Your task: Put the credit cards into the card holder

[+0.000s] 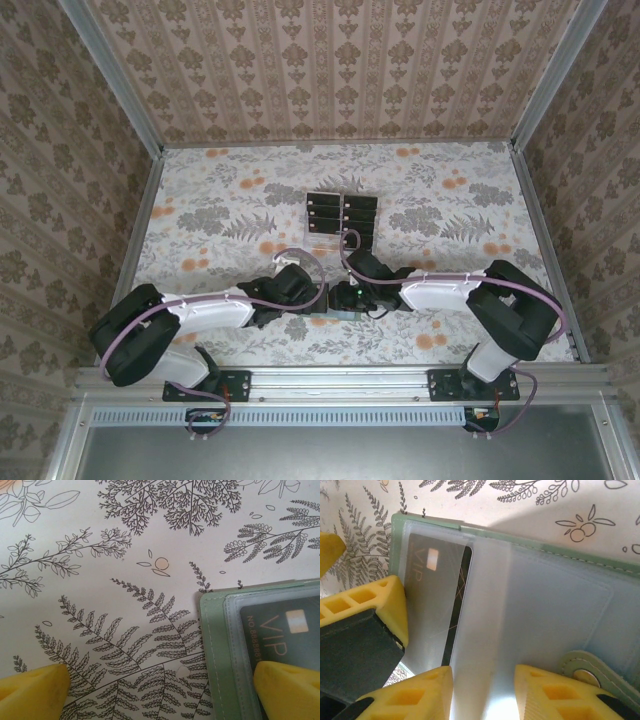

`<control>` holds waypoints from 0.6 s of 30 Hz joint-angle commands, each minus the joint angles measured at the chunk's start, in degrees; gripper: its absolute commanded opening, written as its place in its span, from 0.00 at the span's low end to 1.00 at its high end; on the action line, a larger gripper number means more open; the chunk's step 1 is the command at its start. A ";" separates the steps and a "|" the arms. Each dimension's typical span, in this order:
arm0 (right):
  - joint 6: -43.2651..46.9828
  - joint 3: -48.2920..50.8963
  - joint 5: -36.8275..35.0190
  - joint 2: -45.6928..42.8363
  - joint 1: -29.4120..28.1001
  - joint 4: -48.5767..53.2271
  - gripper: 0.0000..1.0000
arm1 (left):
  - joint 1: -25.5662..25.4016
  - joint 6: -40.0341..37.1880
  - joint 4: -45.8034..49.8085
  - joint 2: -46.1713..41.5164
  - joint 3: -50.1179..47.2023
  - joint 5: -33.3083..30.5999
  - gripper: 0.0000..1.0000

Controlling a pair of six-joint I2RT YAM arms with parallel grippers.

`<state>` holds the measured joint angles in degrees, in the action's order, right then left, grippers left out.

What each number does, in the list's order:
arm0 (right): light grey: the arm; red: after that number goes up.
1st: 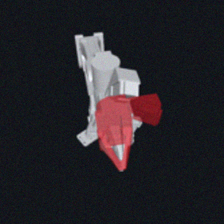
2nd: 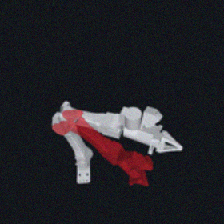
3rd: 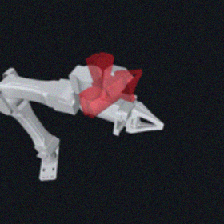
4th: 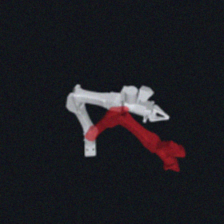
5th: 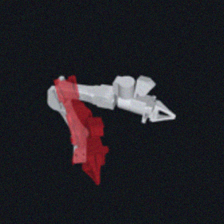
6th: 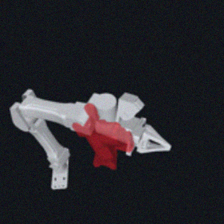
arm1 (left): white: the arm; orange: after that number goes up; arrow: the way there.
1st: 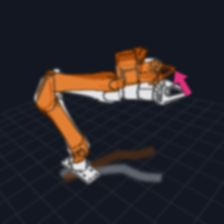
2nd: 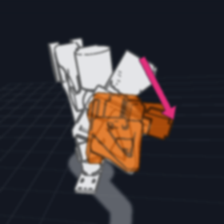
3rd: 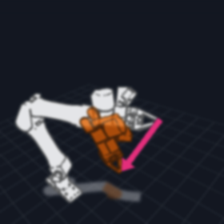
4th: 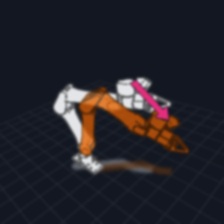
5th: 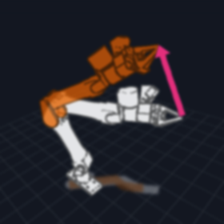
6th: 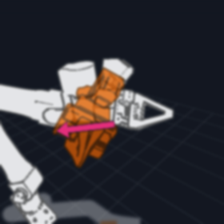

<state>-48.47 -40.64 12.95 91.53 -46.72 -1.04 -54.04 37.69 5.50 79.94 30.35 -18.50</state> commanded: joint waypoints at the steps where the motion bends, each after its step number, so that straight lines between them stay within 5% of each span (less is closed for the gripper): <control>1: -1.17 1.09 1.57 0.37 0.49 -0.90 0.32 | -0.74 0.28 3.38 1.86 -2.05 -0.11 1.00; 7: -1.28 1.80 0.88 -1.93 0.93 0.39 0.27 | -0.83 0.45 3.25 1.37 -2.36 -0.05 1.00; 14: -0.74 1.19 0.50 -4.03 1.15 2.49 0.00 | -1.01 0.64 3.79 -0.07 -2.75 0.04 1.00; 18: -0.26 0.46 -0.02 -6.20 1.34 4.75 0.00 | -1.01 1.05 4.57 -2.63 -3.16 -0.04 1.00</control>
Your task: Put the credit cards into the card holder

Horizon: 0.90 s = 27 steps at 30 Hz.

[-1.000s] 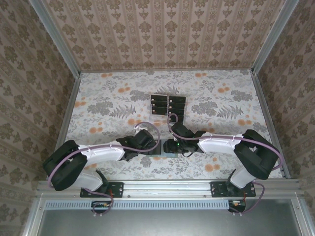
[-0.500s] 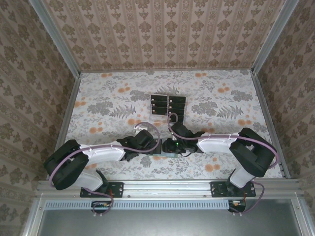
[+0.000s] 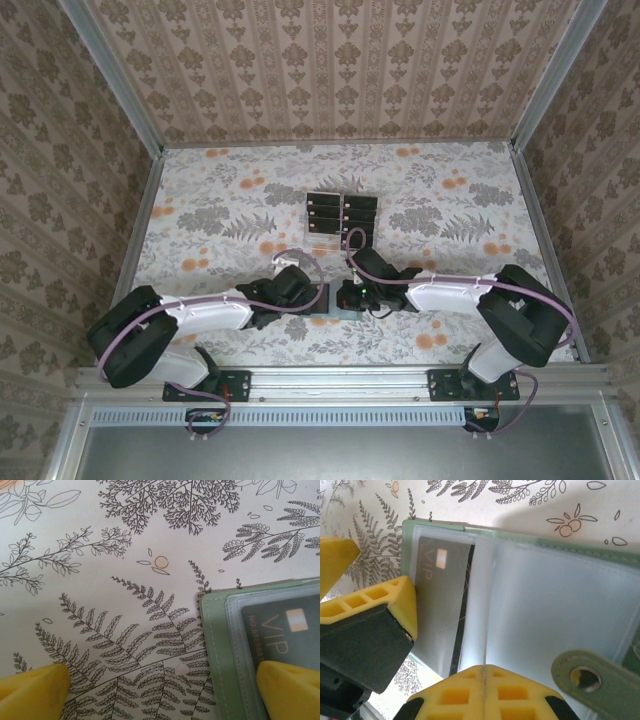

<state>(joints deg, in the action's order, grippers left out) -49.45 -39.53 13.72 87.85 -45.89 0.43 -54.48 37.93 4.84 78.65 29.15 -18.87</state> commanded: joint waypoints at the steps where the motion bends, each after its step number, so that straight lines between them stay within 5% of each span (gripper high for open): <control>1: 0.97 -1.00 -0.87 -2.96 0.46 3.93 0.00 | -0.59 0.82 5.31 -2.07 -2.06 0.30 1.00; 22: 4.27 -10.58 1.75 4.11 -0.52 8.45 0.01 | -0.43 2.68 5.13 -9.55 -4.61 0.58 1.00; 27: 4.90 -14.79 2.67 9.33 -0.54 8.32 0.23 | -0.62 3.79 5.00 -11.54 -5.65 0.98 1.00</control>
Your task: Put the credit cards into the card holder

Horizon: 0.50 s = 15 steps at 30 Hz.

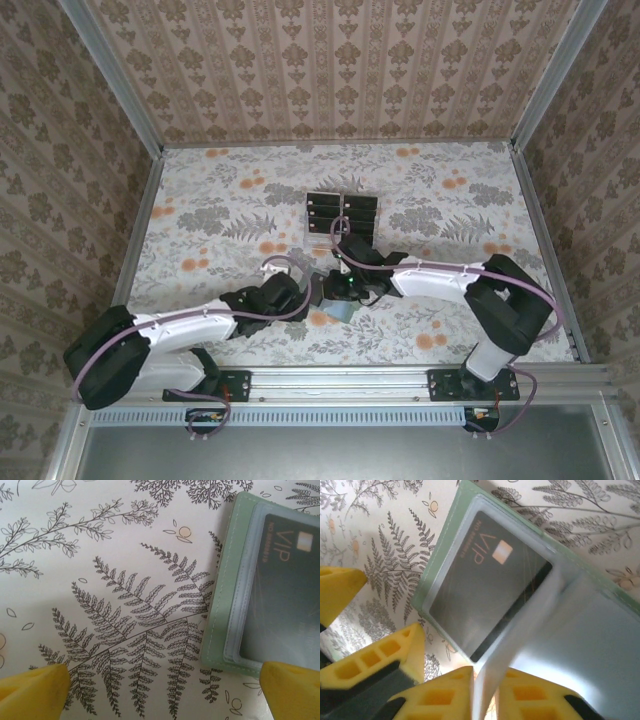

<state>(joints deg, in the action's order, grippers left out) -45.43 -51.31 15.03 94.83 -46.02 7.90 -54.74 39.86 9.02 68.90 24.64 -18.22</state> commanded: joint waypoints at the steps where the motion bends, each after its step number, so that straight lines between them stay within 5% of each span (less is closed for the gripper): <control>1: 0.91 -3.88 1.68 3.42 -0.51 0.65 0.26 | -0.36 2.04 1.03 -2.35 -1.35 0.20 1.00; 15: -0.23 -11.69 3.51 13.45 -1.98 -0.79 0.44 | 0.97 4.32 9.52 -16.89 -4.91 -4.50 1.00</control>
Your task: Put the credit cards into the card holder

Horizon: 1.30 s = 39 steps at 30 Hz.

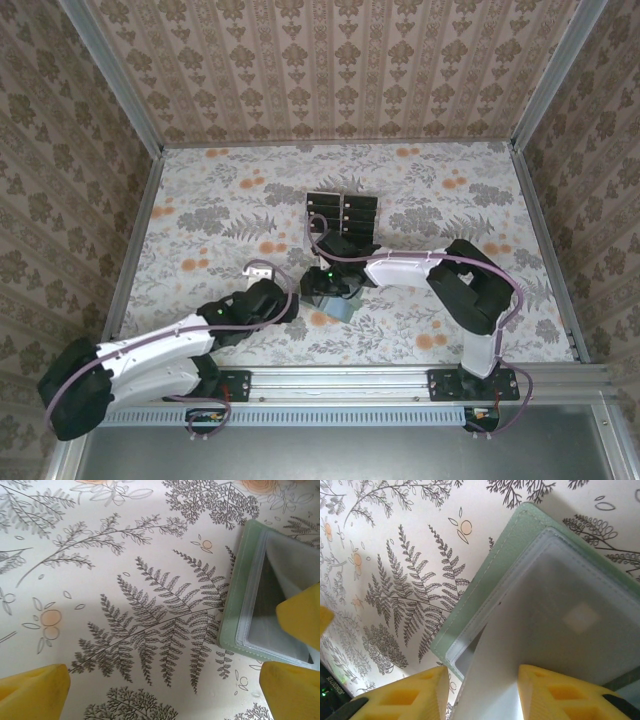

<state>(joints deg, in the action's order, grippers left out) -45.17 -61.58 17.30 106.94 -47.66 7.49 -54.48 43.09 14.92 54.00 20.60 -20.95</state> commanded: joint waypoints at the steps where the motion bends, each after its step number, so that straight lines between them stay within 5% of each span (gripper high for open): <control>1: -0.52 -1.57 1.33 1.45 -0.37 -0.50 0.45 | 1.00 0.92 4.00 -2.42 -0.87 -1.59 1.00; 17: 0.57 -0.20 -0.62 -11.51 -0.36 3.44 0.58 | 5.36 -3.47 4.25 0.82 3.13 1.85 1.00; 25: 0.38 8.25 -6.07 -18.49 -1.21 5.66 0.52 | 7.94 -10.19 0.57 9.73 9.37 5.41 1.00; 39: 0.16 15.77 -7.53 -12.48 -3.93 -0.37 0.40 | 9.06 -13.21 -4.60 24.22 13.67 6.71 1.00</control>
<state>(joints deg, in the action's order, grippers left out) -46.35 -46.61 11.90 93.76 -51.90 6.94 -45.65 30.65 11.77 77.76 34.85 -14.92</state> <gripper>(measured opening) 0.408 0.997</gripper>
